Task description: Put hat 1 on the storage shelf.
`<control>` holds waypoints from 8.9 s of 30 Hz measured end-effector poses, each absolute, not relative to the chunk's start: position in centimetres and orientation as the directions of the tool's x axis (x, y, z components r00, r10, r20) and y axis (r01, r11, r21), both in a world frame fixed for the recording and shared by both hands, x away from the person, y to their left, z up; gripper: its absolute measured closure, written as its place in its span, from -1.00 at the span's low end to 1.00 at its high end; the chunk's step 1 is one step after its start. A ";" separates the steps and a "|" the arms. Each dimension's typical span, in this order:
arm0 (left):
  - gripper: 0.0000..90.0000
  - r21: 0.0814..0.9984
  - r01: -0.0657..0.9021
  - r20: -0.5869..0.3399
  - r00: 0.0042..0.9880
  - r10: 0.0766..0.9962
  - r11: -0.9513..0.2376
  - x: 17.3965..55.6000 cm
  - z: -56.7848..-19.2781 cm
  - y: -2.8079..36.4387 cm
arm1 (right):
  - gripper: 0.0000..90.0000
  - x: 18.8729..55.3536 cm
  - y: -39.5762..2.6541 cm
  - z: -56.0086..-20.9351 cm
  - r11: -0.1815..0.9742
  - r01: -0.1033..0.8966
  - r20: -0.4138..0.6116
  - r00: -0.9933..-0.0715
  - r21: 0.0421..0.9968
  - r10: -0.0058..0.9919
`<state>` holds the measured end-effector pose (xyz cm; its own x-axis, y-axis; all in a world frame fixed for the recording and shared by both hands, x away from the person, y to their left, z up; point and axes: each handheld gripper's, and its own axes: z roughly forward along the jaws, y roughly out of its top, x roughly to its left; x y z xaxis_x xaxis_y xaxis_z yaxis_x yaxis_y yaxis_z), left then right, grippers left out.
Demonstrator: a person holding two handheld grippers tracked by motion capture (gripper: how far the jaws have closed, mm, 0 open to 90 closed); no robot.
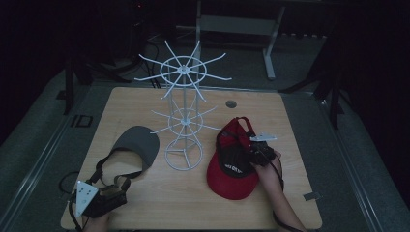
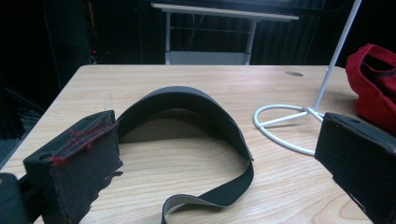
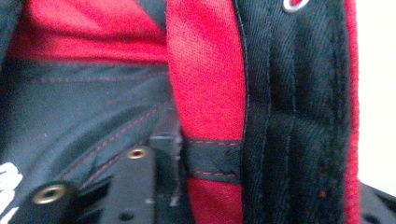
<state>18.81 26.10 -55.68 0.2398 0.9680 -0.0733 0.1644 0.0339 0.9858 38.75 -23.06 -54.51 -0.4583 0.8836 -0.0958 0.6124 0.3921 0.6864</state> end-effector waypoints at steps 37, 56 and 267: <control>-0.99 0.977 0.207 -0.100 0.260 0.960 0.045 18.9 -55.6 25.7 | 0.98 34.8 -25.3 -43.6 0.266 0.395 -0.061 -0.460 0.879 0.886; -0.99 0.954 0.299 -0.098 0.350 0.932 -0.012 18.3 -54.3 23.7 | 0.98 32.5 -26.4 -39.1 0.225 0.296 -0.069 -0.457 0.928 0.887; 0.13 0.972 0.019 0.116 0.828 0.548 -0.233 23.7 -38.5 8.7 | 0.97 22.4 -27.8 -32.2 0.236 0.090 -0.099 -0.723 0.968 0.683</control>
<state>23.67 8.71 -38.49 0.8283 0.5483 0.1158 0.0185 -0.2333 0.9722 22.41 -27.82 -32.16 -0.7235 0.6833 -0.0989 0.0904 0.2357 0.9676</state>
